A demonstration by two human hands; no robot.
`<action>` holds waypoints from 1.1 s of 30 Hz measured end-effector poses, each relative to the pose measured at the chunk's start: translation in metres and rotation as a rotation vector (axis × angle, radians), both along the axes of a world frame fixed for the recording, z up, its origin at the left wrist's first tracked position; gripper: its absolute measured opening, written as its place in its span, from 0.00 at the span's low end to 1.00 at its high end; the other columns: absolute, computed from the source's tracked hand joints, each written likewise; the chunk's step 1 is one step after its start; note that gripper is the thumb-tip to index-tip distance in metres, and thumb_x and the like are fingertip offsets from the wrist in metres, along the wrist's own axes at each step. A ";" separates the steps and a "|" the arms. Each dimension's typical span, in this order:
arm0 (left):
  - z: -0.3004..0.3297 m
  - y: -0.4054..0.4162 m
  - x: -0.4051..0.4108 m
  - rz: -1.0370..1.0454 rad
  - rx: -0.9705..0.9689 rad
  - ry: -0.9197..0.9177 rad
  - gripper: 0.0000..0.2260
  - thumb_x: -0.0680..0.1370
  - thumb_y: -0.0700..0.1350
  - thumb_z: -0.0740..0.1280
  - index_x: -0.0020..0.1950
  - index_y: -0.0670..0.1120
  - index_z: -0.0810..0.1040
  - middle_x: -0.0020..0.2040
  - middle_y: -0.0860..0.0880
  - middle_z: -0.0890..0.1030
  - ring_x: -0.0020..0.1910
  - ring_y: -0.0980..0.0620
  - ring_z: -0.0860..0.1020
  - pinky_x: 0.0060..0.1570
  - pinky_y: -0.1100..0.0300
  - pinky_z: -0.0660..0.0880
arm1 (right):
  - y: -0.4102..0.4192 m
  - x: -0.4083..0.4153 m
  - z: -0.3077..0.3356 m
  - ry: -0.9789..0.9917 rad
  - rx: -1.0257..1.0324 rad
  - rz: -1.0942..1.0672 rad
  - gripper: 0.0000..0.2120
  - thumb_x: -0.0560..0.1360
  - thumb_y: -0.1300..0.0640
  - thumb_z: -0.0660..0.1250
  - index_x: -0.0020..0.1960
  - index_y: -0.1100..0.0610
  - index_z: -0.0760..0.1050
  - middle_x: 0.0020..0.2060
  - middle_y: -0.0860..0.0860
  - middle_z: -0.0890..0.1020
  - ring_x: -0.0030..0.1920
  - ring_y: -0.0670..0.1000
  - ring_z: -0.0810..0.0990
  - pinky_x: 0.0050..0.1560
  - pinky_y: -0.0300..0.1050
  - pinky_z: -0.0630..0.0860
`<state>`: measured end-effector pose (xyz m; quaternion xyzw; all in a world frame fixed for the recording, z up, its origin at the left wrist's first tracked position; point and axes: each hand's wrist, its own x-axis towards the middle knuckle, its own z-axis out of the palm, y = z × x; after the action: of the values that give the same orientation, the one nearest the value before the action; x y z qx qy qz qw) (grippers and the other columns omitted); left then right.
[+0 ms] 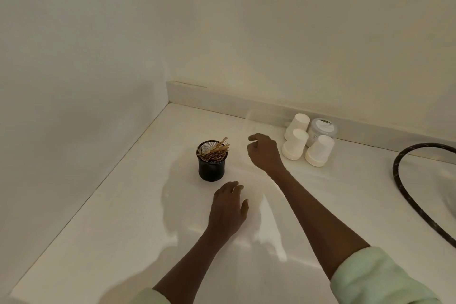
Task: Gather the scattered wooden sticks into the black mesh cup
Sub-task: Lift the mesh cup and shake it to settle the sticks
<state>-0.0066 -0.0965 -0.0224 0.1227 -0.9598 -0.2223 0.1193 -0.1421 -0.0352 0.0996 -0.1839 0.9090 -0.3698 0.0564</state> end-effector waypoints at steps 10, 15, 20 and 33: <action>-0.021 -0.003 0.012 0.085 -0.090 -0.114 0.37 0.76 0.70 0.48 0.78 0.48 0.58 0.79 0.49 0.57 0.79 0.47 0.50 0.77 0.46 0.46 | 0.006 0.020 -0.049 -0.326 0.121 0.299 0.47 0.69 0.50 0.76 0.79 0.55 0.53 0.77 0.53 0.62 0.75 0.54 0.64 0.67 0.45 0.66; -0.020 -0.003 0.010 0.099 -0.089 -0.099 0.34 0.75 0.71 0.49 0.73 0.51 0.66 0.73 0.53 0.70 0.75 0.53 0.64 0.76 0.43 0.51 | -0.017 0.023 -0.067 -0.296 0.074 0.323 0.59 0.63 0.42 0.79 0.80 0.54 0.46 0.79 0.51 0.54 0.78 0.53 0.55 0.76 0.52 0.60; -0.021 -0.003 0.010 0.087 -0.105 -0.098 0.35 0.75 0.69 0.49 0.76 0.50 0.63 0.76 0.52 0.65 0.78 0.52 0.57 0.76 0.43 0.49 | -0.045 0.023 -0.076 -0.209 -0.212 0.266 0.47 0.56 0.46 0.83 0.69 0.48 0.62 0.60 0.38 0.72 0.64 0.46 0.72 0.54 0.30 0.68; -0.021 -0.004 0.008 0.068 -0.078 -0.071 0.35 0.73 0.70 0.53 0.74 0.52 0.65 0.75 0.54 0.68 0.77 0.56 0.59 0.77 0.44 0.50 | -0.058 0.030 -0.087 -0.226 -0.439 0.107 0.36 0.57 0.46 0.82 0.59 0.47 0.67 0.51 0.38 0.78 0.53 0.40 0.77 0.43 0.25 0.73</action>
<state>0.0017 -0.1008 -0.0436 0.1583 -0.9667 -0.1759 0.0972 -0.1125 -0.0932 0.0121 -0.1970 0.7838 -0.5731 0.1356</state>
